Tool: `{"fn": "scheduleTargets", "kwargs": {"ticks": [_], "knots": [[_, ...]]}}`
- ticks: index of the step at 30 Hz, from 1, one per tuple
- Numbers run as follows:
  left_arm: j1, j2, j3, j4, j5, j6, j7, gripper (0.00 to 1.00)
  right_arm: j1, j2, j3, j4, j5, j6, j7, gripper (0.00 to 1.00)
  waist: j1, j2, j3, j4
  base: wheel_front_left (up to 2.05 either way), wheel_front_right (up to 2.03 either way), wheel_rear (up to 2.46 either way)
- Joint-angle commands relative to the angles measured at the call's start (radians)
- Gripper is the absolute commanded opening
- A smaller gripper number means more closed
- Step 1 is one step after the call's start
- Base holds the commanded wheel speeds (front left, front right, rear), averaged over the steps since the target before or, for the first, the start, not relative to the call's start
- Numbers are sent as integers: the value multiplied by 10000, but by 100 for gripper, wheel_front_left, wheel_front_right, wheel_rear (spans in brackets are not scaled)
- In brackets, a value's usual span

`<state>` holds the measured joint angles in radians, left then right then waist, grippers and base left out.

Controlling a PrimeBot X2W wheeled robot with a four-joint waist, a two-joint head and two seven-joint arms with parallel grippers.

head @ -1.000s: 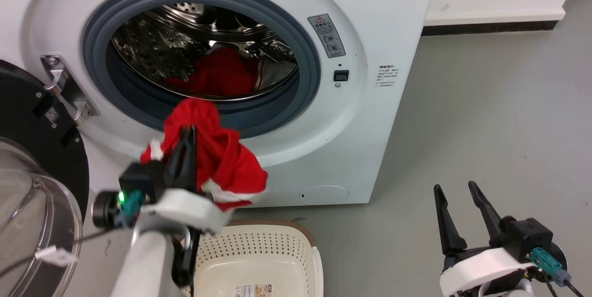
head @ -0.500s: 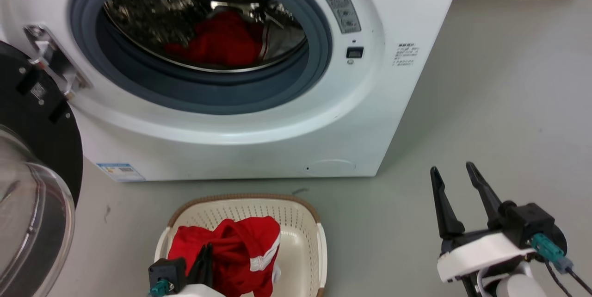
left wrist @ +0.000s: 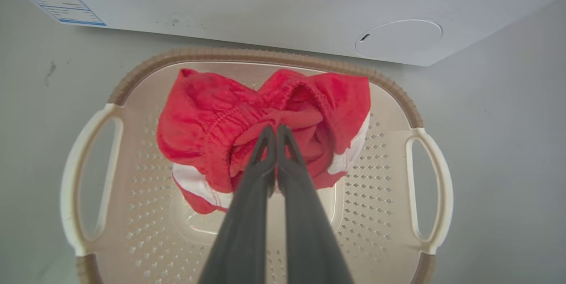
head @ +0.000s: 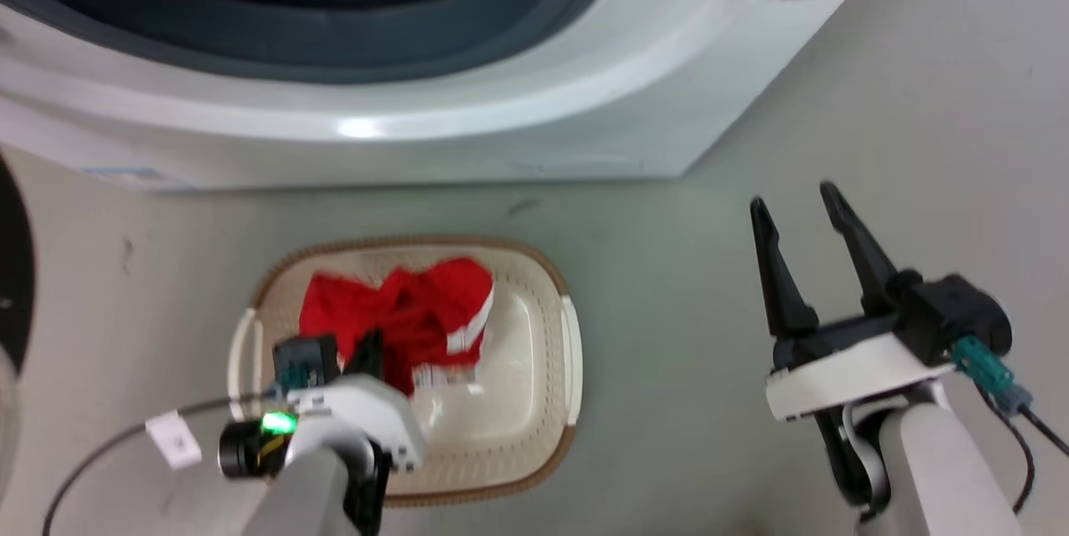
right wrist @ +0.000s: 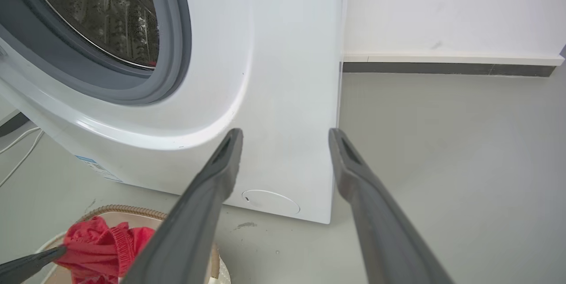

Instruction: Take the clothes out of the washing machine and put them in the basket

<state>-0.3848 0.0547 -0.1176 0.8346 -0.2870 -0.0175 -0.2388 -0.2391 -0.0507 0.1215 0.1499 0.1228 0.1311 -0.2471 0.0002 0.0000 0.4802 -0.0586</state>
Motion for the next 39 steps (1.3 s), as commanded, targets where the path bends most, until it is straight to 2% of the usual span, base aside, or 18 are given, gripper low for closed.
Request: {"fn": "scheduleTargets", "kwargs": {"ticks": [1,6,13,20,21,22,23,27,34,39], "knots": [[-584,11,52,377,-44,-49,-76,0,-331,7,71,-54,-35,-7,-74,100,-2,0,1161,-248,0,0,0],[-2024,184,126,1879,-68,-27,-164,0,-956,7,412,-2,80,-7,-110,100,-2,0,2136,-649,0,0,0],[-3167,451,276,3629,-242,139,-147,0,-1434,12,647,122,266,-5,-185,100,-2,0,2932,-1108,0,0,0],[-3589,685,294,4318,-352,458,229,0,-1673,10,712,40,394,-7,-197,100,-2,0,3275,-1317,0,0,0],[-3600,706,291,4354,-350,485,253,17,-1678,10,701,42,406,-7,-198,100,-2,0,3270,-1322,0,0,0],[-3587,720,275,4386,-365,473,295,40,-1672,10,675,73,404,-7,-198,100,-2,0,3232,-1314,0,0,0],[-3566,732,267,4403,-374,485,247,100,-1658,10,650,111,388,-7,-199,100,-2,0,3174,-1288,0,0,0],[-3299,613,237,4464,-434,435,91,100,-1478,9,498,205,256,-7,-197,100,-2,0,2553,-1072,0,0,0],[-2467,234,54,4393,-468,170,-221,100,-807,4,29,384,-97,-7,-191,100,-2,0,696,-481,0,0,0],[-1557,68,-59,3354,-307,174,-279,100,-226,3,-396,419,-232,-7,-191,100,-2,0,-588,-143,0,0,0]]}}
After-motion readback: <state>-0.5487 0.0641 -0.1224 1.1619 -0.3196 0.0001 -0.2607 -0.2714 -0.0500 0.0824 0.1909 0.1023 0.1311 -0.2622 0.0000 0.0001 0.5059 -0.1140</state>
